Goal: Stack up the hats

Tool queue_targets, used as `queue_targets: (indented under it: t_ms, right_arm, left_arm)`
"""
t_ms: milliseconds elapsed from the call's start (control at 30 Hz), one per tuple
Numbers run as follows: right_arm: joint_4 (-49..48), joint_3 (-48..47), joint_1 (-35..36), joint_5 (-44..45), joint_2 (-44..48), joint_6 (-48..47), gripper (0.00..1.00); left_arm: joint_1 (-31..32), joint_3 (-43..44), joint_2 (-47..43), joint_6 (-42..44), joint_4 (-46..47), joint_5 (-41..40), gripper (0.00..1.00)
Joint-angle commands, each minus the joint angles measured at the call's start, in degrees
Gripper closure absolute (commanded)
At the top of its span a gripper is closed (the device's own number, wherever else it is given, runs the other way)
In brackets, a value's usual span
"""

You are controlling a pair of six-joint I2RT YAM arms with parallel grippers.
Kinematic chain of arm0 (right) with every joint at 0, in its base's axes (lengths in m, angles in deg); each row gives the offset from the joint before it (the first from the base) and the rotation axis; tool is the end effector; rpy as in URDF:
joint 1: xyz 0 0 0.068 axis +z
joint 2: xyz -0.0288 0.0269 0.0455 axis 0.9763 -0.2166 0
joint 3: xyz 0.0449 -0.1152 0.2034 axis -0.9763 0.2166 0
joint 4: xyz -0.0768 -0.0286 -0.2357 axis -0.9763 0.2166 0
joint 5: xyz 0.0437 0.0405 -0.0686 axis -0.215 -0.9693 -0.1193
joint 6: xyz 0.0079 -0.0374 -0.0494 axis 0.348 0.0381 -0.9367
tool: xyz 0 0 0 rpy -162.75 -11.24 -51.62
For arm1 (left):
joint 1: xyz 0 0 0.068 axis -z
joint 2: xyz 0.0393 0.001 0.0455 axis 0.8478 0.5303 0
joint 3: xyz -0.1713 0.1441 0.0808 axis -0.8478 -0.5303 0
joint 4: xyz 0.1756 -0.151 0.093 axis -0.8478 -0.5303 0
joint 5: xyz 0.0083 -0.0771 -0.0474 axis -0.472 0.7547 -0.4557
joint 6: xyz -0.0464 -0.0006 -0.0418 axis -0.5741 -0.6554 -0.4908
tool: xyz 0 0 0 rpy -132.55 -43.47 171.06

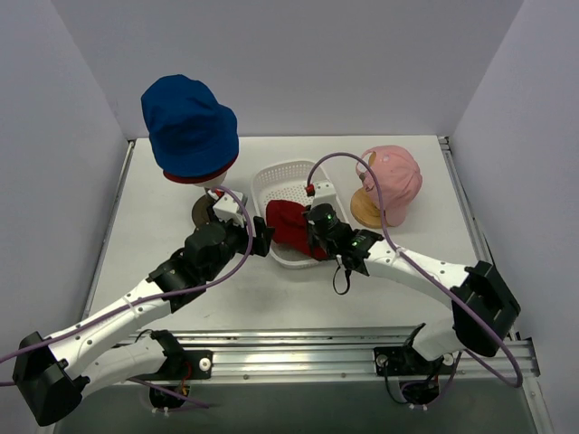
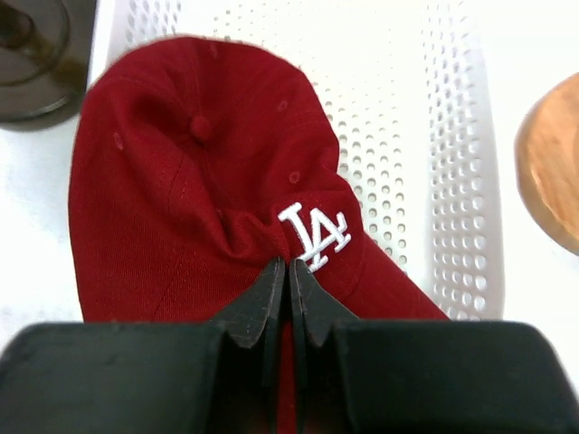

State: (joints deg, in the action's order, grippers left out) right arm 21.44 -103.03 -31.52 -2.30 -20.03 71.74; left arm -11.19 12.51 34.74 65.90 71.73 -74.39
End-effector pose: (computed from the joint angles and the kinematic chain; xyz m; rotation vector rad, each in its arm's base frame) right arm 0.2413 0.2296 0.2229 -0.2783 1.9372 0.4530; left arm 0.1797 -0.1699 0.2761 0.2359 1.8085 -0.5234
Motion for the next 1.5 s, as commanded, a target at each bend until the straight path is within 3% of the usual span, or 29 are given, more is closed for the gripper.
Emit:
queue_targets:
  t_ms: [0,367,567,833,933,1100,1300,1467]
  right_arm:
    - [5.1,-4.4,3.8,8.7,6.9,4.0,1.00]
    - [14.1,-6.4,16.2,26.0,11.7,16.0,1.00]
    - [12.3,-2.8,22.1,29.3,12.0,22.0,1.00]
    - [7.7,1.4,23.4,28.5,9.9,24.3,1.00]
    - [6.0,2.1,23.5,26.7,10.3,23.4,0.90]
    - [5.0,2.4,23.4,25.3,11.5,22.5,0.77]
    - [5.2,2.0,23.2,24.7,14.0,19.7,0.68]
    - [4.5,1.3,19.2,18.5,13.4,13.3,0.61]
  left_arm:
    - [0.2,1.2,-0.4,-0.1,1.9,-0.3,0.05]
    - [0.3,1.3,0.6,-0.4,3.4,4.5,0.05]
    - [0.2,3.5,4.4,-0.3,1.5,5.2,0.05]
    - [0.2,6.5,8.2,-1.0,-4.2,0.4,0.03]
    - [0.2,6.3,8.5,-0.5,-3.4,1.4,0.00]
    - [0.2,6.6,9.6,0.2,-2.4,4.5,0.13]
    - [0.2,7.3,11.2,0.5,-3.0,4.8,0.25]
    - [0.2,7.2,9.0,-0.7,-5.0,-0.7,0.25]
